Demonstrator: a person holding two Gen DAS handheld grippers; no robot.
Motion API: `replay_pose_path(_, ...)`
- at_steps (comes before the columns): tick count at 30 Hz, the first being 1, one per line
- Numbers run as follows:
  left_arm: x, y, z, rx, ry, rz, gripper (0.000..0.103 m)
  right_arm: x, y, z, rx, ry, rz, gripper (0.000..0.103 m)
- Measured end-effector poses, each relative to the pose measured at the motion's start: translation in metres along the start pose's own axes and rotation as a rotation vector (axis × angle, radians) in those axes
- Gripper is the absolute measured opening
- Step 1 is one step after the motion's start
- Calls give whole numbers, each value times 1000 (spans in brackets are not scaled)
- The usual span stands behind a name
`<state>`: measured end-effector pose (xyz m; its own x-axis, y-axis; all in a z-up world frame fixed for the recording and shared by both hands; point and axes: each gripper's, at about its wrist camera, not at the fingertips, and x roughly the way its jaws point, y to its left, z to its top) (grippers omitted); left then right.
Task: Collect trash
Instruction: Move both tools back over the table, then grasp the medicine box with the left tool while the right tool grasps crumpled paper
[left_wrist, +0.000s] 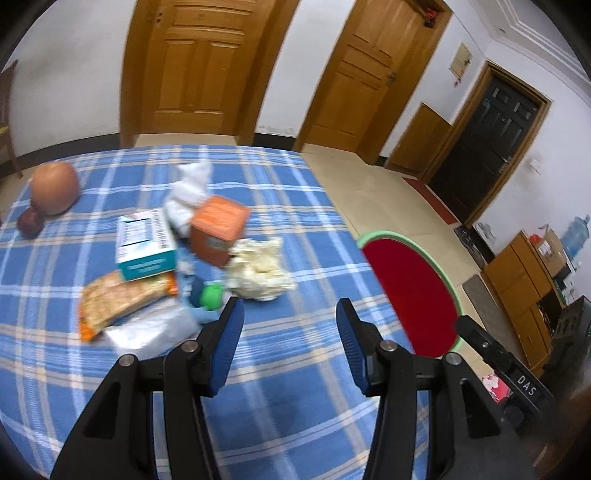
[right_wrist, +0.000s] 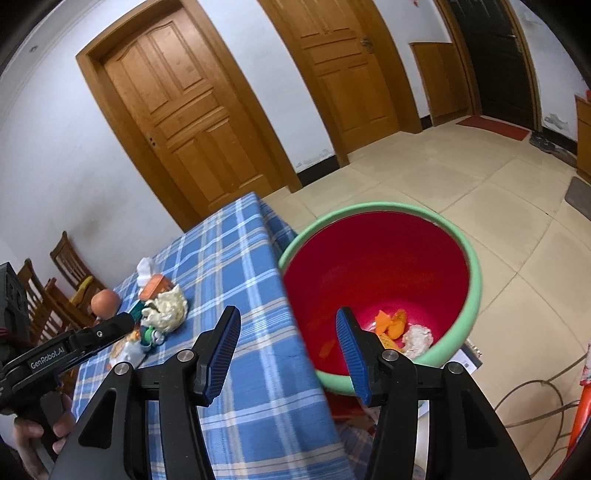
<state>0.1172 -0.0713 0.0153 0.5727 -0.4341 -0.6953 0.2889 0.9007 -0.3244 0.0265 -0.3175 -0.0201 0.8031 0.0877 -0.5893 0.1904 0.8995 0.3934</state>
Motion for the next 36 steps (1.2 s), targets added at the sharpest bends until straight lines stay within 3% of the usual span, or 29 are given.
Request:
replay_pose_path(11, -23, 61, -7, -73, -42, 143, 55, 15, 29, -7, -47, 46, 20, 59)
replay_pose_path(18, -20, 89, -12, -98, -22, 210, 56, 26, 45, -11, -68, 65, 38, 60)
replay_pose_path(26, -5, 93, 7, -90, -27, 198, 64, 37, 54, -16, -88, 100, 42, 63)
replay_pose_path(36, 38, 83, 38, -70, 6, 205, 64, 51, 59, -10, -101, 129, 34, 64)
